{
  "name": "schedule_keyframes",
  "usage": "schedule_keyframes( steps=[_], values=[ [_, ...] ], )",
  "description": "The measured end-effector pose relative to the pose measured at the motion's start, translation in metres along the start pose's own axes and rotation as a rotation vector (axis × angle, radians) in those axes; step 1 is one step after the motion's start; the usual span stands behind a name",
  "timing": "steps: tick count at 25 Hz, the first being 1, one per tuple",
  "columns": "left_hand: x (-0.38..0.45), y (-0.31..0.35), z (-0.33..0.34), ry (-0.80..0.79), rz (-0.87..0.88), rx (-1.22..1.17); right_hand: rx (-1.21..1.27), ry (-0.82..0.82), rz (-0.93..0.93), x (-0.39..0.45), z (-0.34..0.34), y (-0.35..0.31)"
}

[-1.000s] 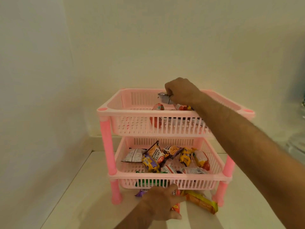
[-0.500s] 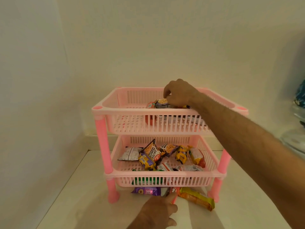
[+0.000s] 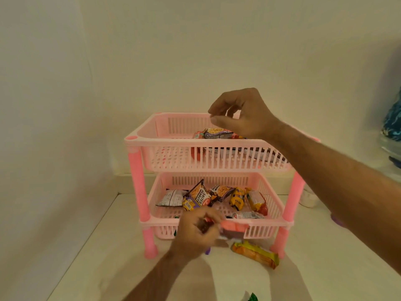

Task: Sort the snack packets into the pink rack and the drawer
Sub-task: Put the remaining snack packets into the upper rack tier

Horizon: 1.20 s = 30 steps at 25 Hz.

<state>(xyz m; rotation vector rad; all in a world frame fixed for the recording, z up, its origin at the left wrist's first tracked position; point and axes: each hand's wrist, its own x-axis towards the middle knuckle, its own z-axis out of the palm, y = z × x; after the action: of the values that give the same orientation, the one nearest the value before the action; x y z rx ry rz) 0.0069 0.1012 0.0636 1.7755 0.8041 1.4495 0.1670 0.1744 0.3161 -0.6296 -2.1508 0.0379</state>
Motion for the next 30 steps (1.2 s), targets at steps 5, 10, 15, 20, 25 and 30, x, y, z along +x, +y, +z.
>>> schedule_keyframes(
  steps=[5, 10, 15, 20, 25, 30],
  values=[
    [0.040, 0.061, -0.020, 0.300, 0.130, -0.435, 0.021, -0.286, -0.012, -0.010, -0.006, -0.013],
    [0.061, 0.088, -0.028, 0.366, 0.222, -0.594, 0.020, -0.455, 0.078, -0.012, -0.010, -0.011],
    [0.060, 0.085, -0.025, 0.428, 0.188, -0.576, 0.209, -0.495, 0.266, -0.011, -0.020, -0.005],
    [0.032, 0.046, -0.007, 0.161, -0.188, -0.126, 0.396, -0.189, 0.341, -0.004, -0.030, 0.000],
    [-0.017, 0.004, 0.036, -0.670, -0.445, 0.540, 0.090, 0.132, 0.411, 0.021, 0.005, 0.016],
    [-0.045, -0.023, 0.074, -0.920, -0.496, 0.812, -0.152, -0.120, 0.386, 0.033, 0.053, 0.021]
  ],
)
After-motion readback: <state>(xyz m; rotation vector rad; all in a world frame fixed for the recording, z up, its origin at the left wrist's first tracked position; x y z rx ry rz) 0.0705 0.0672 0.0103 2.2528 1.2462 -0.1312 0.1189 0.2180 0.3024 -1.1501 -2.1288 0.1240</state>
